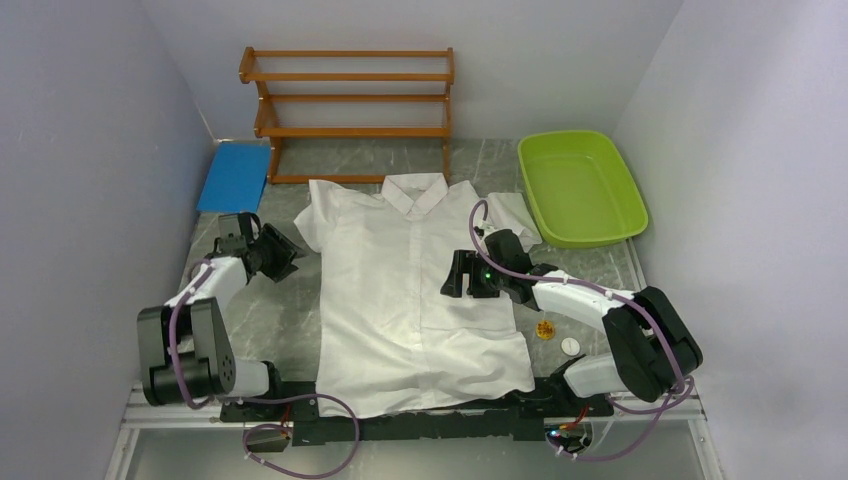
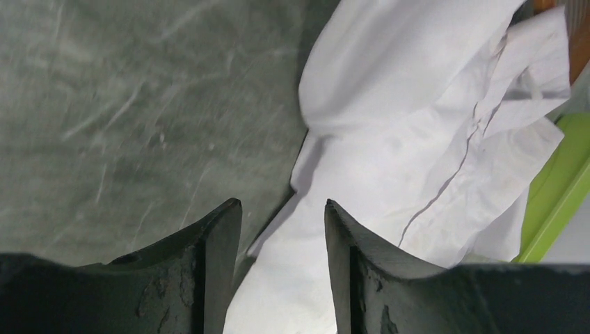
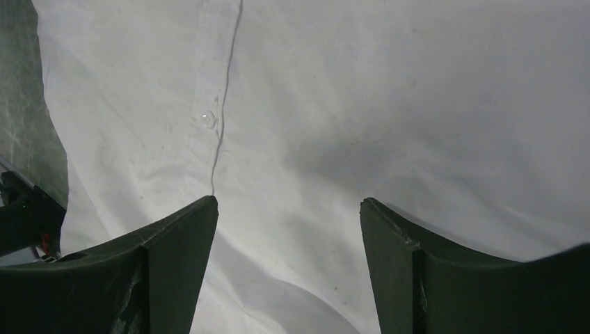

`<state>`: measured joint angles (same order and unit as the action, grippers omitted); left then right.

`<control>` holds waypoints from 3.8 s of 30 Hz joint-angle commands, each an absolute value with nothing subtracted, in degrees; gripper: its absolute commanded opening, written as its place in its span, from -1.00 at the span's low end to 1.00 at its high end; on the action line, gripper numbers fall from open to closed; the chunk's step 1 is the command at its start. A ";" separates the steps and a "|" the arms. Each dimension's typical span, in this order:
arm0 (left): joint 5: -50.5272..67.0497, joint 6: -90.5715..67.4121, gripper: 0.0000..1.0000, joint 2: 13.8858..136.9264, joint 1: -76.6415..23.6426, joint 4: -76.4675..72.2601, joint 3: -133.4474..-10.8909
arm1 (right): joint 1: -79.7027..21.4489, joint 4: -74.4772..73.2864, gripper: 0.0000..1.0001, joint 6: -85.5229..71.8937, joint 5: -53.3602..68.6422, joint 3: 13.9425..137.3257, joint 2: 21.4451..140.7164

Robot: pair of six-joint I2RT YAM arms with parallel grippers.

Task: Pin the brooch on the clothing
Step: Flatten out the clothes at the center of the board.

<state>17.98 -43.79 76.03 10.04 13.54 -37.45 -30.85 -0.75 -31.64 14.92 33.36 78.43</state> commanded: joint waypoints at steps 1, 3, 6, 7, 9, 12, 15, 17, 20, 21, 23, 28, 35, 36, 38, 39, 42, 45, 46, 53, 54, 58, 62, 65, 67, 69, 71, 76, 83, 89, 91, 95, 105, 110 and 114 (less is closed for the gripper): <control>16.76 -43.41 0.09 82.31 10.10 6.68 -43.04 | -31.04 0.90 0.57 -31.09 13.55 33.28 77.73; 17.42 -43.49 0.15 85.90 10.29 3.85 -44.88 | -31.03 0.67 0.57 -30.86 13.33 33.23 77.69; 22.29 -44.27 0.21 91.75 11.03 -4.33 -46.19 | -31.09 0.36 0.57 -30.64 13.25 33.38 78.20; 23.65 -44.96 0.23 93.88 11.26 -7.25 -46.15 | -31.03 0.28 0.57 -30.38 13.34 33.45 78.36; 26.52 -45.83 0.24 96.80 11.48 -13.31 -46.35 | -31.11 0.18 0.57 -30.05 13.53 33.86 78.89; 28.76 -45.81 0.21 100.22 11.75 -17.97 -48.42 | -31.07 0.18 0.57 -29.68 13.59 34.16 79.22; 26.67 -44.75 0.17 101.63 12.07 -17.78 -50.89 | -31.03 -0.99 0.57 -29.36 13.64 34.36 79.32; 26.08 -43.90 0.04 102.15 12.29 -18.07 -52.49 | -31.03 -1.15 0.57 -29.13 13.65 34.37 79.51; 27.42 -42.86 -0.28 101.64 12.26 -21.51 -53.61 | -31.04 -1.01 0.57 -28.92 13.79 34.35 80.16; 27.65 -42.32 -0.46 100.88 12.23 -21.99 -53.90 | -31.03 -1.05 0.57 -28.73 13.86 34.41 80.42; 27.56 -41.70 -0.73 98.38 12.22 -22.04 -54.05 | -31.01 -1.06 0.57 -28.49 13.93 34.32 80.72; 20.24 -38.39 -0.95 88.08 11.20 -11.25 -55.53 | -31.01 -0.32 0.57 -28.84 14.11 33.55 81.09; -4.62 -29.14 -0.95 76.09 2.68 9.22 -61.29 | -30.94 -0.40 0.57 -28.74 13.90 33.62 82.55; -9.14 -27.80 -0.95 75.35 0.55 11.40 -62.32 | -31.01 -0.51 0.57 -28.70 13.79 33.73 82.68; -15.02 -25.99 -0.95 74.73 -2.12 14.31 -63.66 | -31.00 -0.37 0.57 -28.61 13.75 33.60 82.54; -17.16 -25.50 -0.95 74.85 -2.92 15.98 -64.55 | -30.94 -0.40 0.57 -28.55 13.76 33.65 82.53; -23.41 -25.86 -0.92 76.54 -3.24 22.15 -67.28 | -30.95 -0.71 0.57 -28.24 13.88 33.75 82.55; -25.09 -25.89 -0.39 78.74 -3.55 27.11 -69.49 | -31.02 -0.37 0.56 -28.26 14.02 33.41 82.49; -24.91 -25.69 -0.10 79.42 -3.85 28.03 -70.01 | -30.99 -0.29 0.57 -28.24 14.05 33.39 82.59; -25.06 -32.04 0.64 81.55 -4.51 38.03 -70.13 | -31.02 -0.26 0.57 -28.29 14.57 33.16 83.16; -23.63 -32.79 0.67 80.78 -4.22 37.88 -68.62 | -31.00 -0.27 0.56 -28.36 14.59 33.06 83.15; -10.56 -36.36 0.62 75.45 0.59 33.18 -59.73 | -30.99 -0.26 0.56 -28.25 14.63 32.98 83.55; 3.08 -40.17 0.38 71.75 5.49 25.31 -48.80 | -30.95 -0.26 0.56 -28.28 14.77 32.95 84.05; 9.26 -42.01 0.20 72.43 6.73 19.92 -42.77 | -31.00 0.37 0.56 -28.37 14.85 32.79 84.14; 12.80 -43.20 0.11 74.40 7.32 16.54 -40.28 | -30.94 1.13 0.56 -28.38 14.85 32.60 84.05; 16.16 -44.07 -0.19 76.23 7.95 12.07 -38.01 | -30.98 1.08 0.56 -28.51 14.85 32.47 83.90; 17.65 -45.52 -0.23 77.78 8.57 8.37 -36.13 | -30.96 0.99 0.56 -28.49 14.73 32.31 83.77; 16.80 -47.99 -0.10 80.21 9.95 3.29 -33.16 | -31.01 0.63 0.56 -28.31 14.41 32.33 83.58; 18.29 -47.29 -0.09 85.34 11.74 -2.80 -32.83 | -30.95 0.57 0.56 -28.19 14.29 32.67 83.97; 21.81 -47.75 -0.29 89.94 11.98 -9.72 -32.52 | -31.00 0.29 0.56 -27.96 14.20 32.91 84.11; 22.11 -47.73 -0.38 90.42 11.95 -10.44 -32.96 | -30.95 0.18 0.56 -27.78 14.11 33.09 84.11; 21.63 -46.40 -0.67 88.83 11.95 -9.30 -34.38 | -30.95 0.18 0.56 -27.63 13.98 33.30 84.11; 5.91 -40.10 -0.95 75.79 11.95 23.11 -50.12 | -30.86 1.14 0.56 -28.28 15.51 33.16 84.83; -1.52 -33.77 -0.95 75.45 11.95 39.80 -65.27 | -30.67 3.23 0.56 -29.28 17.84 32.79 85.85; -10.72 -28.20 -0.95 78.43 11.98 50.84 -76.54 | -30.59 4.49 0.56 -29.95 19.25 32.62 86.31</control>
<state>0.54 -35.35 76.90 11.81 35.00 -67.85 -30.48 5.45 -29.19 17.28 33.65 83.99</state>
